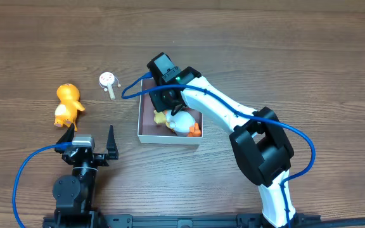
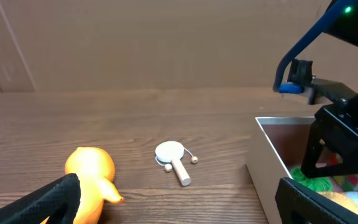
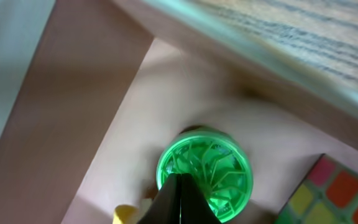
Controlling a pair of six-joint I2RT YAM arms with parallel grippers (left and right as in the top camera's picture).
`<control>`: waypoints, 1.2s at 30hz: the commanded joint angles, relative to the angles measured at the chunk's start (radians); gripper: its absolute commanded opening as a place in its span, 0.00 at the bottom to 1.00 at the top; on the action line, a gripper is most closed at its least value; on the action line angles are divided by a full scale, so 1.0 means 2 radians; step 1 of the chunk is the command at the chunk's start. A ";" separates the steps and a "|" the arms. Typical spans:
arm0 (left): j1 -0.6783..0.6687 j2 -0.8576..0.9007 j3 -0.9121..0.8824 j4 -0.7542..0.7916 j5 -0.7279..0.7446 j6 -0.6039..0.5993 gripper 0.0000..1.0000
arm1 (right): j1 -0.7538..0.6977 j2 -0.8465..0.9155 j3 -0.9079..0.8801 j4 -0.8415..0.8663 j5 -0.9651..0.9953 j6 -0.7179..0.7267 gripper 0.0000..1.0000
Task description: Pack container
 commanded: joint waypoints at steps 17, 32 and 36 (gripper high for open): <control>0.003 -0.004 -0.002 0.000 -0.002 0.005 1.00 | -0.003 0.001 -0.004 -0.006 0.112 0.051 0.04; 0.003 -0.004 -0.002 0.000 -0.002 0.005 1.00 | -0.003 0.000 0.082 -0.048 0.099 0.049 0.05; 0.003 -0.004 -0.002 0.000 -0.002 0.005 1.00 | -0.003 0.000 0.163 -0.094 0.096 0.049 0.04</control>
